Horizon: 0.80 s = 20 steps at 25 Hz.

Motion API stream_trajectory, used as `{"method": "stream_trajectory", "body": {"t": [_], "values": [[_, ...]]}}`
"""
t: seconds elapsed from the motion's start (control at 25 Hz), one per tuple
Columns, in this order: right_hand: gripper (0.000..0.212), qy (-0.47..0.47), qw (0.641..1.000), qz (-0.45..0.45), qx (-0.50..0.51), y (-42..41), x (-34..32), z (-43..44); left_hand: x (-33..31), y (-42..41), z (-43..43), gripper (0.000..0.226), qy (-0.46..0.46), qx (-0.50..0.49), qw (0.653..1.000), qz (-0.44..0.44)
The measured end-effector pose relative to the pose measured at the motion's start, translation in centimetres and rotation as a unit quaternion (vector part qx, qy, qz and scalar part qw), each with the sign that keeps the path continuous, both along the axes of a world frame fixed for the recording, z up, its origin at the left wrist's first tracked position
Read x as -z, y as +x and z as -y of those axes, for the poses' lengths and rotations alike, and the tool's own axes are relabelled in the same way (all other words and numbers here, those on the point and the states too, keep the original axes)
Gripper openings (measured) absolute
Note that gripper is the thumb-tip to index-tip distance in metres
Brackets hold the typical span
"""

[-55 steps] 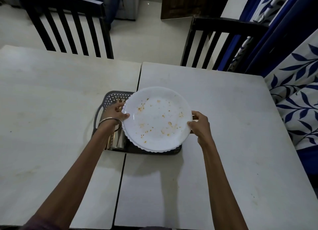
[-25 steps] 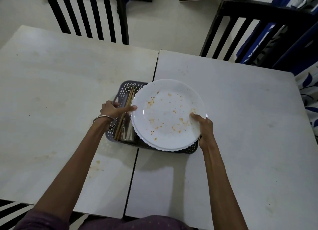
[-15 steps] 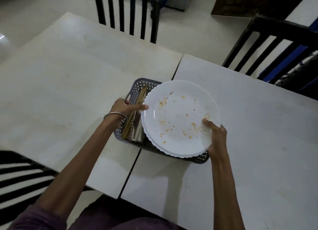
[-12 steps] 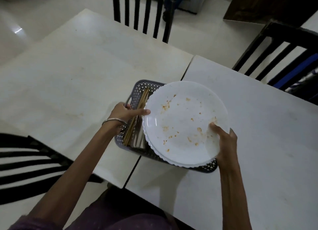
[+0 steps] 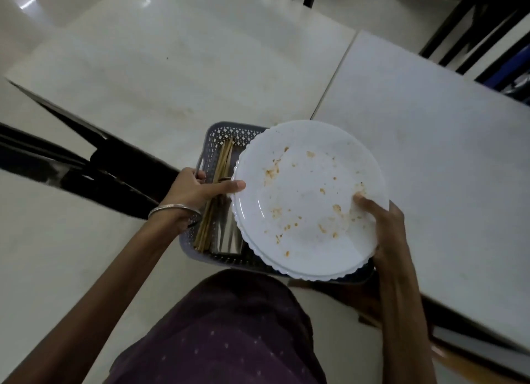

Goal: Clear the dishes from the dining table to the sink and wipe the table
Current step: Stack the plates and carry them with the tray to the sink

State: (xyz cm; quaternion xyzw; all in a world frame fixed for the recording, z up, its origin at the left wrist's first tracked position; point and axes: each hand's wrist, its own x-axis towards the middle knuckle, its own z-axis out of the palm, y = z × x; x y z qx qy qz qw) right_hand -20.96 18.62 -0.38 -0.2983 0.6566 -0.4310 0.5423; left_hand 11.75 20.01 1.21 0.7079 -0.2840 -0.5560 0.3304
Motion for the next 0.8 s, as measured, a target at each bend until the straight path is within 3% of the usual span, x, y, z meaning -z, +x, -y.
{"method": "stream_trajectory", "body": {"t": [0.08,0.2,0.4,0.52,0.8], "values": [[0.029,-0.002,1.000,-0.008,0.003,0.7,-0.5,-4.2,-0.6,0.7,-3.6,0.088,0.003,0.019,1.000,-0.006],[0.028,0.007,1.000,-0.013,0.001,1.4,-1.3,-9.5,-1.4,1.0,-8.7,0.057,0.000,0.009,1.000,-0.022],[0.040,0.020,0.996,-0.050,-0.075,1.9,-1.0,-15.4,-0.8,2.1,-17.8,0.072,0.027,-0.019,0.999,-0.016],[0.047,0.035,0.987,-0.031,-0.154,2.7,-0.4,-17.7,0.1,2.9,-24.1,0.080,0.057,-0.069,0.996,0.002],[0.042,0.054,0.926,-0.022,-0.374,11.0,1.2,-19.9,1.4,6.6,-37.8,0.045,0.070,-0.265,0.961,-0.020]]}}
